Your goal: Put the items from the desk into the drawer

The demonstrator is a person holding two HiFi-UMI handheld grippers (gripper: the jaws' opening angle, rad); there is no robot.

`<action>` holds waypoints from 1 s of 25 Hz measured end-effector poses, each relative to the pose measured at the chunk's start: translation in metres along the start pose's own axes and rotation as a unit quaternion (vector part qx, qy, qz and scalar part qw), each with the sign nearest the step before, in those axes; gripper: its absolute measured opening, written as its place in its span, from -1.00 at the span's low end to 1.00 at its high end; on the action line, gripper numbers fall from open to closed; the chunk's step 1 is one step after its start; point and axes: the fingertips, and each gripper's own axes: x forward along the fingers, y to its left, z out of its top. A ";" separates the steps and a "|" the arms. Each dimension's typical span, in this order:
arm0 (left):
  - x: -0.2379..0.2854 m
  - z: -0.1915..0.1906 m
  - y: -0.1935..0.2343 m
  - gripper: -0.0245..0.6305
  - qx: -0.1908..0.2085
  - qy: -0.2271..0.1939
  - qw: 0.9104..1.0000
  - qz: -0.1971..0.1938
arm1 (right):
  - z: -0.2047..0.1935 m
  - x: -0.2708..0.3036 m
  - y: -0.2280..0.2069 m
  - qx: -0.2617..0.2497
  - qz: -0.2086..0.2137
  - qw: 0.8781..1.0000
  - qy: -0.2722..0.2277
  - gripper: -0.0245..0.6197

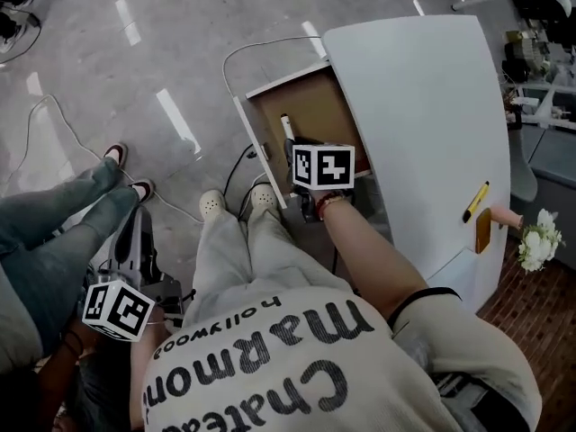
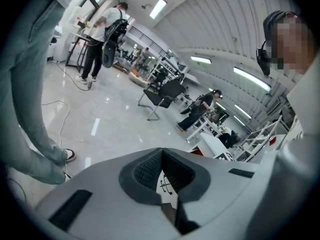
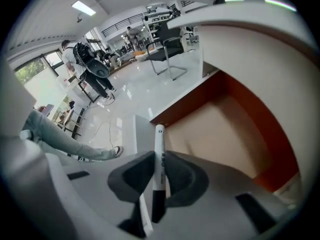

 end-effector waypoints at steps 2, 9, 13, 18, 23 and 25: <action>-0.003 -0.003 0.004 -0.92 -0.009 -0.008 1.000 0.019 | -0.002 0.019 -0.004 -0.011 0.005 1.000 0.020 -0.71; -0.016 -0.019 0.025 -0.92 -0.039 -0.017 0.996 0.076 | -0.016 0.076 -0.012 -0.026 0.031 0.998 0.056 -0.71; -0.017 -0.030 0.027 -0.92 -0.039 -0.015 0.995 0.089 | -0.030 0.101 -0.022 -0.037 0.030 0.995 0.082 -0.71; -0.021 -0.038 0.030 -0.92 -0.041 -0.016 0.994 0.102 | -0.046 0.120 -0.037 -0.037 0.020 0.993 0.109 -0.71; -0.025 -0.043 0.034 -0.92 -0.045 -0.015 0.993 0.111 | -0.053 0.131 -0.040 -0.024 0.012 0.992 0.122 -0.70; -0.025 -0.045 0.035 -0.92 -0.046 -0.013 0.993 0.112 | -0.055 0.136 -0.043 -0.015 0.005 0.992 0.127 -0.70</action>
